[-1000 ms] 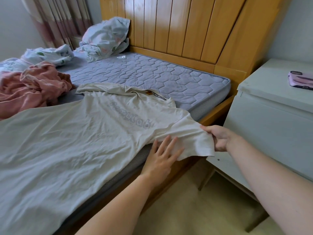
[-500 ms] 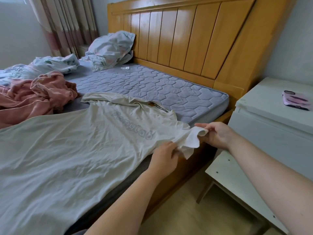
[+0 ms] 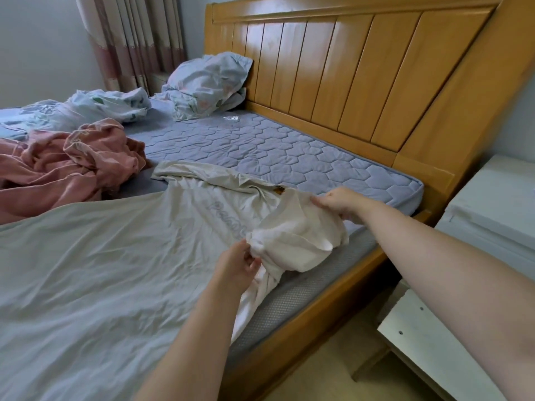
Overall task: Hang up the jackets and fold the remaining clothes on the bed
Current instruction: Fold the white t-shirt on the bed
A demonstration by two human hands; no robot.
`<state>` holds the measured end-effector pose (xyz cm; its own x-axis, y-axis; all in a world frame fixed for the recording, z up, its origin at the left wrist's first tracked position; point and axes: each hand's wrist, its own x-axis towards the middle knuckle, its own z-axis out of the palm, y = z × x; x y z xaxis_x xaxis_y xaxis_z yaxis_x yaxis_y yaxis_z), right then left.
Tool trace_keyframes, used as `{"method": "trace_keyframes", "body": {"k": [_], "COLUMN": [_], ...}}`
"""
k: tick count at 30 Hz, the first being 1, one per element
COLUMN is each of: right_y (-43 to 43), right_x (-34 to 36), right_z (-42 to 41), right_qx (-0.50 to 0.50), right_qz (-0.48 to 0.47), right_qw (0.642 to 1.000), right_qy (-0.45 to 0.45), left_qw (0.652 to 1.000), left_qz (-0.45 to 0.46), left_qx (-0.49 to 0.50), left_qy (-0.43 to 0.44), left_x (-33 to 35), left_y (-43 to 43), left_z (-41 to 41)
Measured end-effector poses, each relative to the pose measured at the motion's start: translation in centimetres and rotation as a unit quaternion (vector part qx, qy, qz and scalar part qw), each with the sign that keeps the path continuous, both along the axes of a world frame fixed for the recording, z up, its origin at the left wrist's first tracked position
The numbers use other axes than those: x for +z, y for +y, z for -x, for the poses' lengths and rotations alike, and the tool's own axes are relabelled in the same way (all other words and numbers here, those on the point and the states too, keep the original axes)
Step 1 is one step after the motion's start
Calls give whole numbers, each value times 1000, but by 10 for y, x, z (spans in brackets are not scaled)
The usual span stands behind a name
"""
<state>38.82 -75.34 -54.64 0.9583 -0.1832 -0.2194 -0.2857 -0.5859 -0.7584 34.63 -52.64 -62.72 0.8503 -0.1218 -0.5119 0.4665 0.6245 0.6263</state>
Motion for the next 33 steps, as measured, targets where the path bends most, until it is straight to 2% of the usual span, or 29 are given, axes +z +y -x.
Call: {"method": "trace_keyframes", "body": {"k": [2,4,6,8,11,13,14,16,19,21,23,24,25,26,28,29,31,33], "right_y": [7,14,18,13,-2,-13,-18,-26,-36,-44,-56,-62,-65,-64,-53,-46,-32,-17], "right_x": [-5,-14,-29,-42,-52,-53,-54,-57,-62,-61,-60,-62,-64,-66,-69,-71,-72,-75], "right_z": [-22,-30,-28,-21,-10,0,5,14,21,19,12,9,6,5,5,6,12,24], "right_qx": [-63,-69,-40,-33,-40,-18,1,46,76,48,-38,-74,-82,-70,-44,-40,-35,34], "right_qz": [6,83,130,152,142,146,141,132,145,122,85,83,102,128,186,218,267,270], "right_qw": [997,993,989,987,987,987,989,990,986,991,996,994,991,989,982,975,950,912], "right_qy": [-37,-56,-50,-46,-71,-69,-51,-4,15,7,-14,-22,-19,-10,-4,-32,-157,-306], "left_qw": [999,976,910,820,698,648,634,643,703,787,881,900,900,884,830,804,771,739], "left_qz": [-39,-204,-388,-512,-613,-658,-673,-676,-623,-551,-441,-412,-413,-444,-525,-558,-592,-615], "left_qx": [30,22,6,-19,-122,-180,-199,-209,-185,-128,-50,-25,-23,-39,-76,-83,-67,-74], "left_qy": [-16,-69,-147,-254,-350,-339,-325,-292,-289,-244,-167,-140,-135,-141,-171,-190,-225,-263], "left_x": [-4,-8,-10,-12,-17,-22,-26,-30,-24,-19,-21,-24,-27,-28,-27,-22,-16,-10], "left_y": [5,10,10,4,-16,-29,-33,-37,-34,-26,-11,-3,3,6,3,-1,-6,-4], "left_z": [-8,-6,0,2,0,-1,-3,-6,-9,-13,-21,-24,-26,-27,-23,-17,-6,8]}}
